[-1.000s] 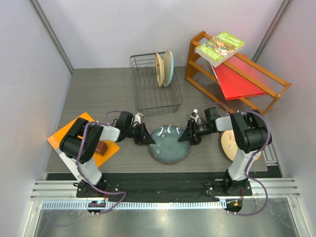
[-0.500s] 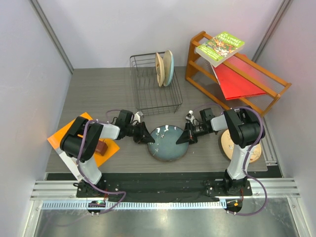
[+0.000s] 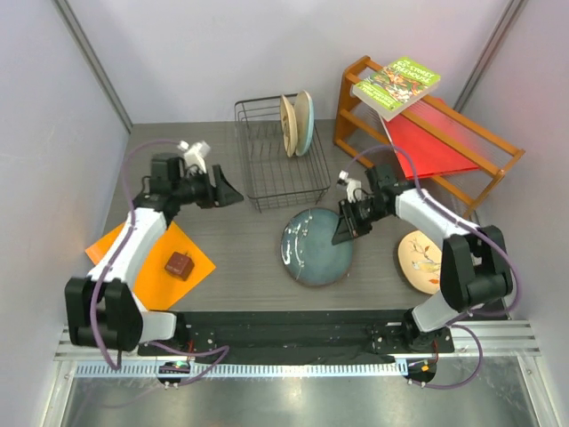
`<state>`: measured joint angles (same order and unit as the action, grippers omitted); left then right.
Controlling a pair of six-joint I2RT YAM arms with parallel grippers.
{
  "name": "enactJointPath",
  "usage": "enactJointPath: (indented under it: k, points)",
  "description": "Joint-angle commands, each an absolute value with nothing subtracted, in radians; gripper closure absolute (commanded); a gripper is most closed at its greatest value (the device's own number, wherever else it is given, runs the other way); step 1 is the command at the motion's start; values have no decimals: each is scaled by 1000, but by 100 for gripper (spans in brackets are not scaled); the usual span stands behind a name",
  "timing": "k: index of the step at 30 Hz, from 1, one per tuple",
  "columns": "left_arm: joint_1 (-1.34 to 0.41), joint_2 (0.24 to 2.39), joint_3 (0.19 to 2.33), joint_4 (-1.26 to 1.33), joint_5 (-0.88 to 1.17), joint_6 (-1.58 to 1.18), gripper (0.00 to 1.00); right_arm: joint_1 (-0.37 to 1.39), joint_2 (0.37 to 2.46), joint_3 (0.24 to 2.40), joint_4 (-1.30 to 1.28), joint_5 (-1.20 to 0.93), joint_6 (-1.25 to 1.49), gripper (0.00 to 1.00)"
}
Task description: Load the plates into the dish rack
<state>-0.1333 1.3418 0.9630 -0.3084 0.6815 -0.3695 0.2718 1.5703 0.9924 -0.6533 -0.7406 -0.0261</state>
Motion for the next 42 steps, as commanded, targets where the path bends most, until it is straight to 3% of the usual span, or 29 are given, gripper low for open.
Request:
enactJointPath:
  k: [1,8,11,12,16,23,25,34,42]
  points:
    - [-87,1255,1017,-382,677,-242,34,287,1451,1271,-937,-752,-169,99]
    - [-17,1235,971,-284,496,-353,30,391,1624,1739,-829,-505,66,99]
    - [-5,1210,942,-250,379,-371,24,425,1716,1935,-756,-369,171,99]
    - [-5,1194,933,-261,324,-361,19,443,1820,2045,-714,-263,195,99]
    - [-3,1161,908,-282,238,-353,18,526,1974,2339,-646,65,235,99]
    - [-3,1094,827,-250,268,-370,18,701,2077,2358,-260,731,141,99]
    - [-5,1080,809,-238,268,-373,18,722,2123,2374,-197,822,75,99]
    - [-3,1051,772,-219,276,-370,18,755,2298,2529,-121,920,-44,99]
    - [-3,1049,749,-198,279,-373,18,753,2370,2545,-35,934,-112,99]
